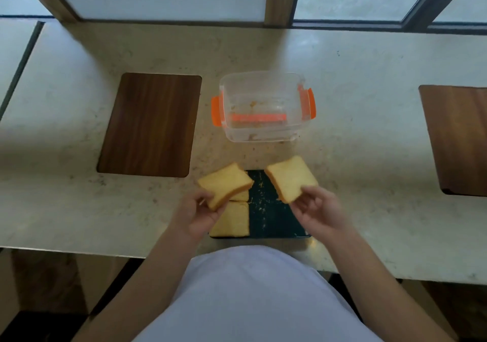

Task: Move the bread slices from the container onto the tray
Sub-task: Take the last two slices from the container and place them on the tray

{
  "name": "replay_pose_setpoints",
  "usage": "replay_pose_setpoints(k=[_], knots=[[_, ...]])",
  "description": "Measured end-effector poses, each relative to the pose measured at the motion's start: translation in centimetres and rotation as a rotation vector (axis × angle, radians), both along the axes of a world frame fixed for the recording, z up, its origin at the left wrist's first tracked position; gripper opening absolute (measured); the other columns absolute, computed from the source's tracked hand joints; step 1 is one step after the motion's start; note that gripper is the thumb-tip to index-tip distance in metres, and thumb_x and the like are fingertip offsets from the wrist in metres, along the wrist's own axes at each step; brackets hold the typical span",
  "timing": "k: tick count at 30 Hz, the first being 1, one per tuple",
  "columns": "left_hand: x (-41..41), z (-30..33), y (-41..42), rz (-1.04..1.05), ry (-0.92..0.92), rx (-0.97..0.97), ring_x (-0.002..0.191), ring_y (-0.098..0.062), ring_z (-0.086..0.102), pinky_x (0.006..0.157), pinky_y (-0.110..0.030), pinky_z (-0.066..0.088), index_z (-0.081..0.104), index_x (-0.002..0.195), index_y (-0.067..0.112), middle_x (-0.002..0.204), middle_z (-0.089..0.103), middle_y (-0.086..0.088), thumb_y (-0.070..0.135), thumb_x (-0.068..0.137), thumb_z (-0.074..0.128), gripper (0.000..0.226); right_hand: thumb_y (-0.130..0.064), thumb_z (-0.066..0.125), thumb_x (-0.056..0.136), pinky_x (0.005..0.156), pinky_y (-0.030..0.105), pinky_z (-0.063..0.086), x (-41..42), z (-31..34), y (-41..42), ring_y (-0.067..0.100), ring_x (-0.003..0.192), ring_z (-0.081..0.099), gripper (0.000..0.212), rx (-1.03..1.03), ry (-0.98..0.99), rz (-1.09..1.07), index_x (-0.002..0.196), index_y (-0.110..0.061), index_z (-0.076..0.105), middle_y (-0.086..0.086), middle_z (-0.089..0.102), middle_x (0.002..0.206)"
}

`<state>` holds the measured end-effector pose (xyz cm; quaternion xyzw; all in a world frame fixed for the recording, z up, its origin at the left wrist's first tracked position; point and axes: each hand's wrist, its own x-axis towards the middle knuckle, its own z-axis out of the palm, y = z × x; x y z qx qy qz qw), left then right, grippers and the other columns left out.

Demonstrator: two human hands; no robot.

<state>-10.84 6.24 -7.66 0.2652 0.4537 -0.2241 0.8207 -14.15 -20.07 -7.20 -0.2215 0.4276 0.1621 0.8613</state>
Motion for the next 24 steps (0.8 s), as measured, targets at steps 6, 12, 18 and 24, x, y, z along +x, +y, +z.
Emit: replay_pose_setpoints(k=[6,12,18,24], knots=[[-2.4,-1.8,0.7,-0.093,0.005,0.086,0.115,-0.043,0.058,0.071,-0.044,0.062,0.056,0.123,0.002,0.128,0.057,-0.026,-0.013,0.062,0.060,0.063,0.004,0.063,0.087,0.075,0.041,0.059,-3.2,-4.8,1.0,0.035,0.109,0.064,0.034,-0.124,0.183,-0.132,0.118,-0.007,0.057,0.022,0.064,0.120],[-2.1,-2.5,0.8,-0.138,-0.045,0.126,0.114,-0.041,0.060,0.070,-0.042,0.061,0.058,0.117,0.000,0.126,0.060,-0.024,-0.011,0.052,0.066,0.066,0.000,0.065,0.089,0.075,0.040,0.058,-1.3,-5.3,1.2,0.031,0.109,0.064,0.032,-0.129,0.205,-0.172,0.119,-0.006,0.056,0.019,0.066,0.120],[-2.1,-2.7,0.4,-0.231,-0.065,0.143,0.109,-0.038,0.062,0.065,-0.038,0.060,0.058,0.116,0.001,0.124,0.062,-0.023,-0.008,0.052,0.066,0.065,-0.002,0.065,0.091,0.076,0.036,0.055,0.5,-5.1,1.4,0.028,0.105,0.062,0.031,-0.119,0.236,-0.240,0.120,-0.004,0.056,0.017,0.064,0.118],[-2.0,-3.2,0.8,-0.220,-0.055,0.137,0.111,-0.039,0.062,0.067,-0.040,0.061,0.057,0.119,0.001,0.126,0.060,-0.023,-0.009,0.055,0.064,0.065,-0.003,0.067,0.091,0.088,0.042,0.057,0.9,-5.3,2.2,0.031,0.103,0.064,0.019,-0.127,0.291,-0.201,0.109,-0.003,0.059,0.021,0.065,0.112]])
